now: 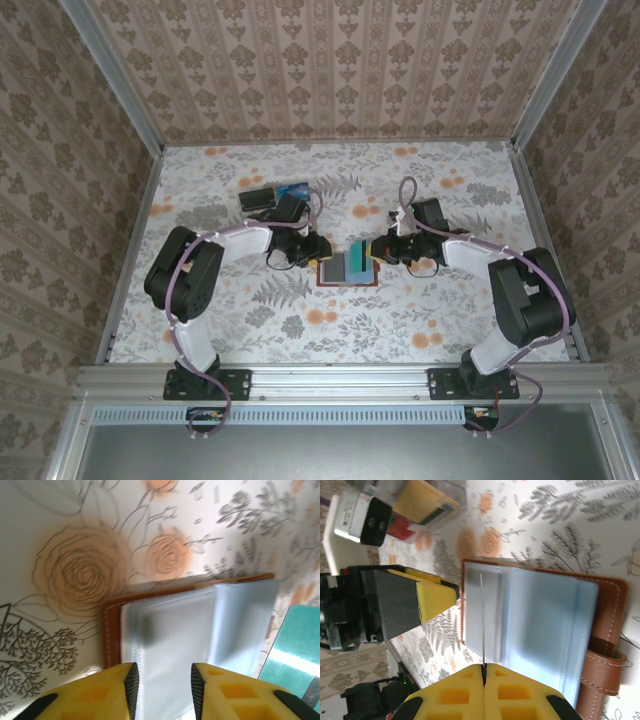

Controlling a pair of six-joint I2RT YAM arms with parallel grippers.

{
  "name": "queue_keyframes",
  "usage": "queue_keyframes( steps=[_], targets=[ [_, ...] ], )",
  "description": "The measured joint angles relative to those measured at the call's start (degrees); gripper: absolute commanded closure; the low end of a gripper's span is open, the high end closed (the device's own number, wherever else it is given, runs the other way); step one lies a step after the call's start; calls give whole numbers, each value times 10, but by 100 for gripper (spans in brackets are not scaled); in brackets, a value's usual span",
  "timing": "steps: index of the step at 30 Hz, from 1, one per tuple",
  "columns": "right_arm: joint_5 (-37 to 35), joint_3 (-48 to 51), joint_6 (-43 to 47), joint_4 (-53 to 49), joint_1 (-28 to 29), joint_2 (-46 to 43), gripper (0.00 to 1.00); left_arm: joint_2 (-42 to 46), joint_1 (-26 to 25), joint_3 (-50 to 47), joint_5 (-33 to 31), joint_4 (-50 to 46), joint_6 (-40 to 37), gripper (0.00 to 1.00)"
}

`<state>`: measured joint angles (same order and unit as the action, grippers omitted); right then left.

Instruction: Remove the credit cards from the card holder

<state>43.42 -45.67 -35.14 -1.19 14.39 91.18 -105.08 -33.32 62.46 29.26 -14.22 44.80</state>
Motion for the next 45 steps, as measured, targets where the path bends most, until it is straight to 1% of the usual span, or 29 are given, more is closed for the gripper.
queue_keyframes(
  steps=[4, 6, 8, 11, 19, 23, 30, 33, 35, 37, 39, 41, 42, 43, 45],
  targets=[
    [23, 14, -21, 34, -7, -24, 92, 28, 14, -2, 26, 22, 10, 44],
    [35, 20, -36, 55, -7, -35, 92, 52, 20, -10, 47, 50, 22, 35],
    [45, 20, -55, 78, -7, -40, 92, 73, 24, -19, 71, 82, 36, 32],
    [62, 19, -90, 128, -7, -42, 92, 87, 25, -27, 110, 142, 62, 30],
    [98, 0, -192, 234, -8, -42, 92, 87, 25, -47, 192, 306, 151, 31],
    [111, -8, -226, 270, -9, -42, 92, 87, 25, -47, 218, 352, 173, 38],
    [116, -8, -249, 283, -10, -38, 92, 87, 27, -52, 233, 395, 190, 71],
    [120, -8, -251, 283, -10, -37, 91, 87, 28, -59, 234, 405, 197, 80],
    [121, -8, -252, 284, -10, -37, 90, 87, 30, -63, 233, 409, 200, 89],
    [121, -8, -252, 284, -10, -34, 80, 87, 31, -64, 236, 414, 201, 99],
    [121, -8, -252, 280, -11, -30, 55, 91, 32, -64, 236, 421, 196, 100],
    [119, -9, -241, 266, -11, -30, 35, 94, 35, -64, 234, 415, 189, 100],
    [115, -10, -231, 254, -10, -30, 27, 97, 38, -64, 232, 403, 180, 100],
    [110, -12, -221, 239, -10, -31, 23, 102, 41, -64, 229, 386, 166, 100],
    [97, -14, -195, 202, -11, -36, 16, 118, 49, -56, 213, 316, 118, 100]
  ],
)
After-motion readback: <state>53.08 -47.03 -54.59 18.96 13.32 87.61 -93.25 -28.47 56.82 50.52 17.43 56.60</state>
